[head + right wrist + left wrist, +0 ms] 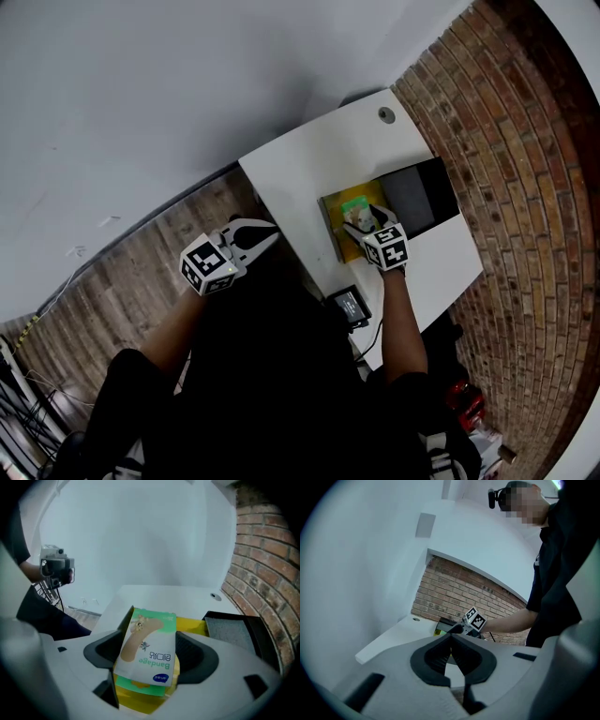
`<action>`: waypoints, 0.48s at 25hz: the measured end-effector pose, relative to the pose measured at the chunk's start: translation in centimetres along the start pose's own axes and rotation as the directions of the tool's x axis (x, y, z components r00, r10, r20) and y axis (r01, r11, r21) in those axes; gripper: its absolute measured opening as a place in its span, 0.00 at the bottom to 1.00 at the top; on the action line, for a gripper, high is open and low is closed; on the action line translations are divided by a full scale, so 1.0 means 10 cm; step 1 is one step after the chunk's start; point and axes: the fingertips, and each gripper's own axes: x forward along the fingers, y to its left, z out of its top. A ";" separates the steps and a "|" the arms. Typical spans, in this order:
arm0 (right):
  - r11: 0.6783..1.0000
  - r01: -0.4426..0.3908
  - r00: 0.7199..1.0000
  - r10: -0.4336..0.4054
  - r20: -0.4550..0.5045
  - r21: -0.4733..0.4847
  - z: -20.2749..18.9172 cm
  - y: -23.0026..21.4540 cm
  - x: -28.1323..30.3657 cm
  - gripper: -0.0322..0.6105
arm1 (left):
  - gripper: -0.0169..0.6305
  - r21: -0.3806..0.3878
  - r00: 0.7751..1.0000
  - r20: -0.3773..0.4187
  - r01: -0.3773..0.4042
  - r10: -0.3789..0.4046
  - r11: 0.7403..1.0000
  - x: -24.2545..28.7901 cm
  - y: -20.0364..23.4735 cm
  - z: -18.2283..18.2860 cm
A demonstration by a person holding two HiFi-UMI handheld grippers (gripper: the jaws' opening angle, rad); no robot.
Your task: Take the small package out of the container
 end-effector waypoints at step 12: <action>0.985 -0.142 0.919 0.095 0.382 0.098 0.90 0.23 -0.69 0.58 | 0.05 0.045 0.999 0.005 0.037 -0.038 0.998 0.13 -0.09 0.09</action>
